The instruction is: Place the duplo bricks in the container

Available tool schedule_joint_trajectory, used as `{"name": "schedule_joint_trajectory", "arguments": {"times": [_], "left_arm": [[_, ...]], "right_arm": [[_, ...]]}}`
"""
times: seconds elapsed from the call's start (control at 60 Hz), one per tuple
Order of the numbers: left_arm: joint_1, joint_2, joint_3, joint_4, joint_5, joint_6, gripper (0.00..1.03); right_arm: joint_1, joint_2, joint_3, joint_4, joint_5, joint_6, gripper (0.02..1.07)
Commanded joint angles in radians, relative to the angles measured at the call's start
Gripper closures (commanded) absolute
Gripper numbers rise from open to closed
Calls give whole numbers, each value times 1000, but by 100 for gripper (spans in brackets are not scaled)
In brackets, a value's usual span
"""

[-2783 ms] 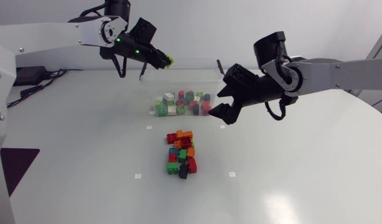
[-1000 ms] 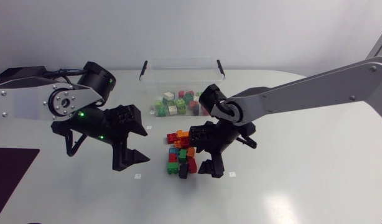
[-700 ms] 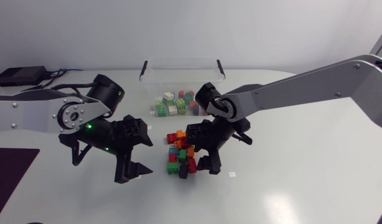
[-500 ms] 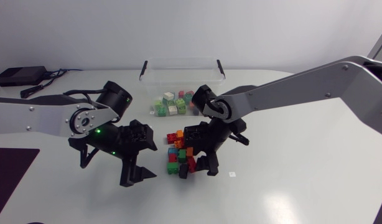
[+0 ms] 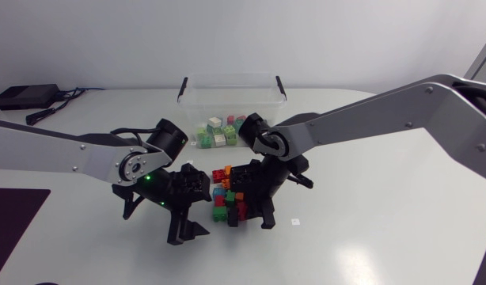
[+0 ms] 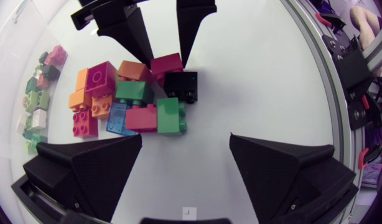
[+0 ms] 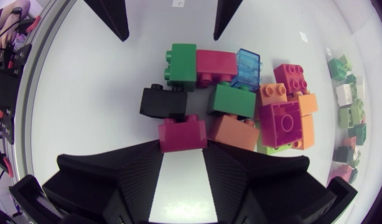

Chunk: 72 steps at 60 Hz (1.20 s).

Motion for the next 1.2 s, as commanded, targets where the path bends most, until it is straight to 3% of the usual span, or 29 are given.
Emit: {"name": "schedule_joint_trajectory", "arguments": {"times": [0.0, 0.25, 0.667, 0.9, 1.033, 1.183], "left_arm": [[-17, 40, -13, 12, -2, 23, 5], [-33, 66, -12, 42, -2, 16, 5], [-40, 127, 11, 124, -2, -7, 6], [-49, 147, 22, 162, -2, -34, 13], [-50, 147, 25, 162, -2, -37, 29], [-46, 144, 30, 162, -2, -51, 57]], "right_arm": [[20, -24, -35, -12, -4, -25, 65], [30, -67, -104, 14, -4, -11, 83], [16, -216, -195, 16, -4, 3, 83], [-4, -299, -221, 8, -2, 11, 83], [-41, -346, -213, -12, -2, 3, 83], [-93, -395, -186, -43, -4, -9, 83]]}}
